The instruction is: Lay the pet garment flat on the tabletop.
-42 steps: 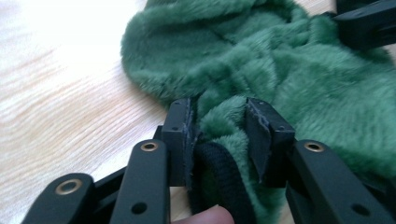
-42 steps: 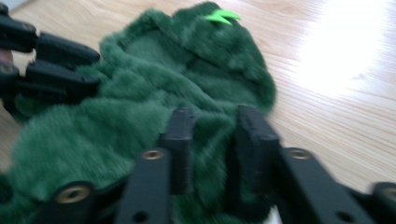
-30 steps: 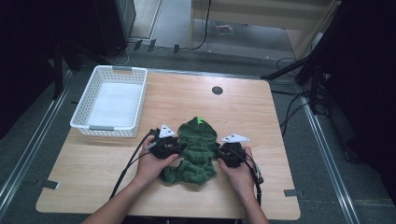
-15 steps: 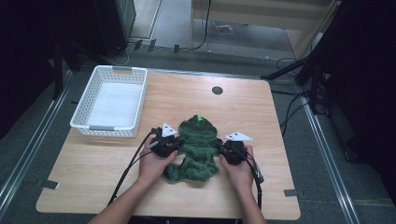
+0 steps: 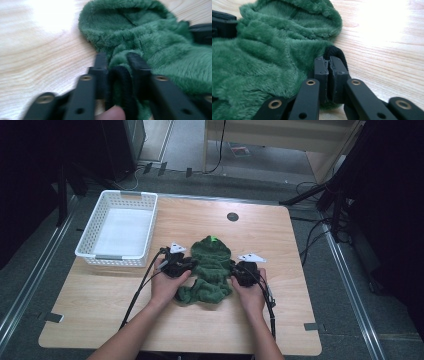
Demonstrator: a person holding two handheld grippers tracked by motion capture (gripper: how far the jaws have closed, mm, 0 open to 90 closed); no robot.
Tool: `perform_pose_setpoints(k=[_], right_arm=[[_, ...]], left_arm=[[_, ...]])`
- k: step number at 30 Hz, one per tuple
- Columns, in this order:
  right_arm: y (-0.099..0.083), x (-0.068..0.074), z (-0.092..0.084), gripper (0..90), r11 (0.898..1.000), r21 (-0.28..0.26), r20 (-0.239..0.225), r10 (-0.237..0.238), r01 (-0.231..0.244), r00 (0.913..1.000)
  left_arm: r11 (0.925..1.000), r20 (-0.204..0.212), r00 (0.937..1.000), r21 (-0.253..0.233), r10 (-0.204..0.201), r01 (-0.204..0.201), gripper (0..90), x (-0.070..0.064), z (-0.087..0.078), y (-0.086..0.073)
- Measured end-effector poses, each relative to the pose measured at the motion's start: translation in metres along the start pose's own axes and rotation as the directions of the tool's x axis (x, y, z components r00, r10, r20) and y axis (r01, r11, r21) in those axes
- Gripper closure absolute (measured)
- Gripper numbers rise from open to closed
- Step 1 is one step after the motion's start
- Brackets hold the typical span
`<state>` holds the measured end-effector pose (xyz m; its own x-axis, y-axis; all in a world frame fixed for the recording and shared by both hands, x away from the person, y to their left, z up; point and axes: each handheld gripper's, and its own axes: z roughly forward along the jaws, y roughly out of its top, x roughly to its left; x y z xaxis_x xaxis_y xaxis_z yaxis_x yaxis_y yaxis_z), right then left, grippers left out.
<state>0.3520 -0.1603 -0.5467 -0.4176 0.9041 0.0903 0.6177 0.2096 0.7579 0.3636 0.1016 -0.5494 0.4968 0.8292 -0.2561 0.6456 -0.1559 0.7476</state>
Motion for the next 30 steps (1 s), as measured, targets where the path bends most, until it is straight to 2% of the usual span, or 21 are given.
perform_pose_setpoints(k=[1, 2, 4, 5, 7, 8, 9, 10, 11, 12, 13, 14, 15, 17, 18, 19, 20, 22, 23, 26, 30], right_arm=[[-0.001, -0.005, -0.002, 73.9, 1.0, -0.005, -0.057, 0.022, -0.022, 0.9981], [-0.001, -0.005, -0.002, 73.9, 1.0, -0.005, -0.057, 0.022, -0.022, 0.9981], [-0.003, -0.008, -0.008, 63.1, 0.998, -0.031, -0.11, 0.042, -0.046, 0.9931], [-0.002, -0.007, -0.021, 58.9, 0.997, -0.055, -0.131, 0.052, -0.06, 0.99], [-0.001, -0.002, -0.036, 56.5, 0.994, -0.095, -0.147, 0.036, -0.05, 0.9885], [-0.001, -0.002, -0.036, 56.5, 0.994, -0.095, -0.147, 0.036, -0.05, 0.9885], [-0.001, 0.002, -0.044, 55.7, 0.993, -0.11, -0.144, 0.016, -0.032, 0.9895], [0.0, 0.014, -0.058, 54.7, 0.992, -0.124, -0.153, -0.019, 0.0, 0.988], [0.0, 0.014, -0.058, 54.7, 0.992, -0.124, -0.153, -0.019, 0.0, 0.988], [0.001, 0.028, -0.067, 53.2, 0.991, -0.127, -0.187, -0.056, 0.032, 0.9807], [0.001, 0.028, -0.067, 53.2, 0.991, -0.127, -0.187, -0.056, 0.032, 0.9807], [0.0, 0.046, -0.074, 51.4, 0.989, -0.123, -0.208, -0.105, 0.081, 0.9724], [0.0, 0.046, -0.074, 51.4, 0.989, -0.123, -0.208, -0.105, 0.081, 0.9724], [-0.003, 0.062, -0.077, 50.1, 0.987, -0.122, -0.243, -0.134, 0.106, 0.9607], [-0.004, 0.069, -0.077, 49.8, 0.987, -0.115, -0.273, -0.14, 0.112, 0.9517], [-0.008, 0.083, -0.077, 49.1, 0.984, -0.117, -0.31, -0.162, 0.131, 0.9368], [-0.008, 0.083, -0.077, 49.1, 0.984, -0.117, -0.31, -0.162, 0.131, 0.9368], [-0.014, 0.094, -0.074, 48.9, 0.978, -0.118, -0.305, -0.201, 0.172, 0.931], [-0.019, 0.102, -0.067, 48.3, 0.976, -0.096, -0.296, -0.217, 0.198, 0.9301], [-0.023, 0.105, -0.058, 47.5, 0.972, -0.073, -0.285, -0.234, 0.223, 0.9293], [-0.032, 0.107, -0.043, 51.7, 0.967, -0.03, -0.261, -0.253, 0.254, 0.9314]], left_arm=[[1.0, 0.022, 0.9998, -0.007, 0.002, -0.002, 59.9, 0.002, -0.004, 0.0], [0.9995, 0.034, 0.9994, -0.03, 0.009, -0.008, 59.9, 0.002, -0.01, 0.0], [0.9974, 0.025, 0.9989, -0.062, 0.039, -0.037, 54.4, -0.001, -0.024, 0.0], [0.9949, 0.031, 0.9981, -0.087, 0.053, -0.05, 52.9, -0.003, -0.04, -0.002], [0.9951, 0.033, 0.9983, -0.089, 0.047, -0.044, 52.4, -0.006, -0.055, -0.006], [0.9951, 0.033, 0.9983, -0.089, 0.047, -0.044, 52.2, -0.006, -0.055, -0.006], [0.9954, 0.041, 0.9981, -0.086, 0.047, -0.043, 52.2, -0.007, -0.061, -0.009], [0.995, 0.049, 0.9974, -0.087, 0.053, -0.048, 51.8, -0.01, -0.066, -0.013], [0.9946, 0.052, 0.9967, -0.086, 0.063, -0.059, 51.8, -0.013, -0.071, -0.018], [0.9945, 0.052, 0.9965, -0.084, 0.066, -0.062, 52.2, -0.016, -0.075, -0.024], [0.994, 0.054, 0.9955, -0.082, 0.078, -0.073, 52.2, -0.018, -0.078, -0.03], [0.9933, 0.048, 0.9949, -0.079, 0.088, -0.084, 52.9, -0.021, -0.08, -0.037], [0.9925, 0.046, 0.9939, -0.074, 0.1, -0.097, 52.9, -0.023, -0.081, -0.045], [0.992, 0.048, 0.9916, -0.045, 0.12, -0.118, 55.4, -0.025, -0.079, -0.057], [0.9902, 0.048, 0.9891, -0.021, 0.139, -0.138, 55.9, -0.026, -0.077, -0.062], [0.9902, 0.045, 0.9892, -0.013, 0.14, -0.139, 57.3, -0.026, -0.076, -0.066], [0.9918, 0.053, 0.9904, -0.015, 0.128, -0.127, 57.3, -0.024, -0.076, -0.069], [0.9942, 0.058, 0.9925, -0.011, 0.108, -0.107, 57.9, -0.021, -0.076, -0.07], [0.9941, 0.064, 0.9921, -0.018, 0.108, -0.107, 58.6, -0.02, -0.076, -0.069], [0.9962, 0.077, 0.9932, -0.005, 0.088, -0.087, 61.9, -0.017, -0.074, -0.069], [0.9925, 0.069, 0.9904, 0.014, 0.12, -0.121, 68.7, -0.021, -0.072, -0.07]])
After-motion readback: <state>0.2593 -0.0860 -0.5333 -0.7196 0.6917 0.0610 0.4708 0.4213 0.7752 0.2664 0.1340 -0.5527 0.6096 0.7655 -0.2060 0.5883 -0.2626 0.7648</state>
